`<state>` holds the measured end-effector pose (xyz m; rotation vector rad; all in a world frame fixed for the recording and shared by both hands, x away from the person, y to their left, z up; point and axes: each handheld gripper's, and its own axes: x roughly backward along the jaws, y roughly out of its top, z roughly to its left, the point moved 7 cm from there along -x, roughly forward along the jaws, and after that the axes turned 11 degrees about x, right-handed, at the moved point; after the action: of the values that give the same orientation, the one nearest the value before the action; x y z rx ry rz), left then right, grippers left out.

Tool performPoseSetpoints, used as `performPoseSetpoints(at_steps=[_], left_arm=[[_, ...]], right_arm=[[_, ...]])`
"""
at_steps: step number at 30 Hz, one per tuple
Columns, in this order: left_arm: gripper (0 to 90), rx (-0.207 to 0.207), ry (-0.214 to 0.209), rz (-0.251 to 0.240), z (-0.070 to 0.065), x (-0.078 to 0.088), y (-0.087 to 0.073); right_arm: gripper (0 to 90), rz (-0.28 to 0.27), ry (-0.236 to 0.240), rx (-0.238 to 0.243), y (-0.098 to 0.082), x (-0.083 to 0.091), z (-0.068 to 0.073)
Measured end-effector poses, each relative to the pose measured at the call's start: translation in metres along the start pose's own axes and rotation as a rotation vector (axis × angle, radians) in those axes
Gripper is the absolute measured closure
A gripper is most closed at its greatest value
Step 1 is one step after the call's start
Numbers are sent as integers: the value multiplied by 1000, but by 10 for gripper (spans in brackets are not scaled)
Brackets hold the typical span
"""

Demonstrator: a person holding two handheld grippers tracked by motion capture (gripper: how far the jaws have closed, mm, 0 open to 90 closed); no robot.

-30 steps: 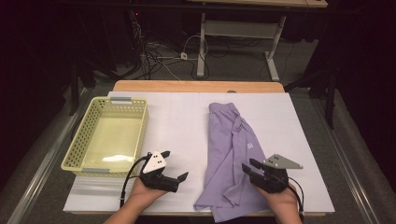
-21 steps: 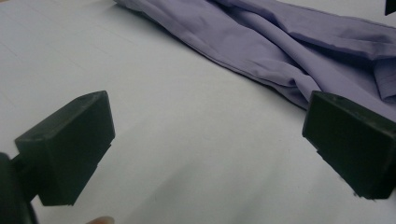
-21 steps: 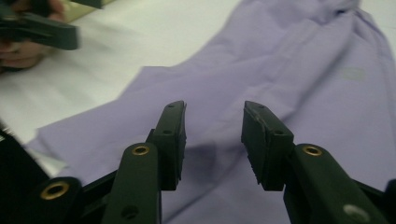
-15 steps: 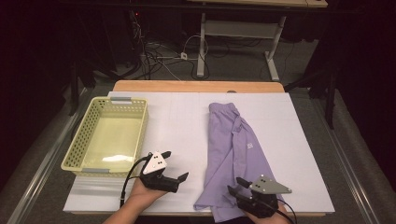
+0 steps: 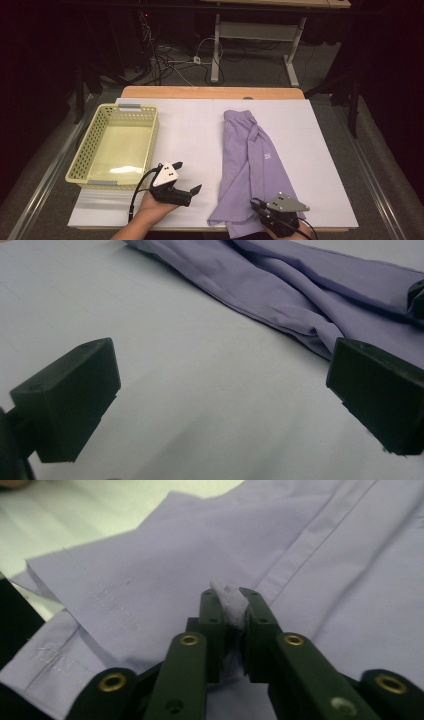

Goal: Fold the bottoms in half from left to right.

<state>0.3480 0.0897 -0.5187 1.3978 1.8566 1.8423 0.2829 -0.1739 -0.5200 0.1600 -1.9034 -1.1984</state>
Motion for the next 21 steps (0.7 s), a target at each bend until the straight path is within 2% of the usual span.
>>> performPoseSetpoints(at_steps=[3, 7, 11, 13, 16, 17, 21], left_arm=[[8, 2, 3, 2, 1, 0, 0], [8, 0, 1, -1, 0, 0, 0], [8, 1, 1, 2, 0, 0, 0], [8, 0, 1, 1, 0, 0, 0], [8, -1, 0, -2, 0, 0, 0], [8, -1, 0, -2, 0, 0, 0], [8, 0, 2, -2, 0, 0, 0]], right_arm=[[844, -22, 9, -29, 1, 12, -9], [831, -18, -18, -16, -2, 27, -23], [807, -35, -47, -50, -16, 36, -31], [795, -31, -50, -68, -23, 37, -34], [761, -17, -79, -61, -30, 42, -39], [749, -18, -84, -79, -33, 45, -41], [711, -16, -92, -104, -39, 50, -45]])
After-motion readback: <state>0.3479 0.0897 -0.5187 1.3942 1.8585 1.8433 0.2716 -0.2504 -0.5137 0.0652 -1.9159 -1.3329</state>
